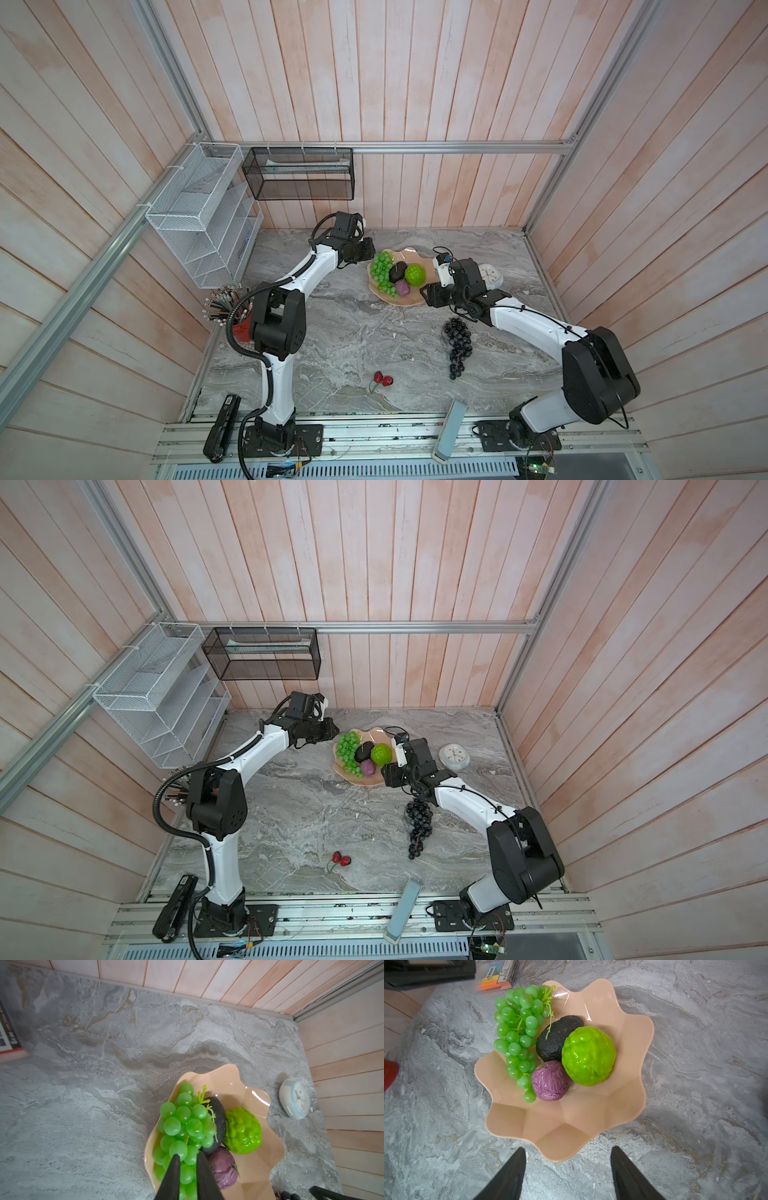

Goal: Place and organize the fake fruits in the fruit bowl
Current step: 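Lower the green grapes into the bowl and open the left gripper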

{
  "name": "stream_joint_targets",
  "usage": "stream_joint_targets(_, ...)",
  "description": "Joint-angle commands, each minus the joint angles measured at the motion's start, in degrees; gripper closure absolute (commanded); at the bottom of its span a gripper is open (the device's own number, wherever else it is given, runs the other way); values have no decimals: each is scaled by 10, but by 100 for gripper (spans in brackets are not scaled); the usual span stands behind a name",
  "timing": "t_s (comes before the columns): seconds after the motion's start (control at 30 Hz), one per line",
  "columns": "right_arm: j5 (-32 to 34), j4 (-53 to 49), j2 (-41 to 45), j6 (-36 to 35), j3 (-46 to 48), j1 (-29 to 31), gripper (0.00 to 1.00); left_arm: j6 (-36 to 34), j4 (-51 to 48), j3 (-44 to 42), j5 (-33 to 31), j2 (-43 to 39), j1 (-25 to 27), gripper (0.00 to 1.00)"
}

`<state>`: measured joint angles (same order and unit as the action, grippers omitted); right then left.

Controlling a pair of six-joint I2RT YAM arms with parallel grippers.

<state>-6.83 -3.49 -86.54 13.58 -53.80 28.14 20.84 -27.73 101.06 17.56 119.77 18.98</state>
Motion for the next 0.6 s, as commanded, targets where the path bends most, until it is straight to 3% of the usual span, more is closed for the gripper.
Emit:
stream_joint_targets(0.0, 16, -10, 19, 5, 3, 5, 35, 3, 16, 25, 13, 26, 0, 82)
stream_joint_targets(0.57, 28, -21, 39, 7, 13, 5, 35, 5, 57, -7, 75, 43, 18, 82)
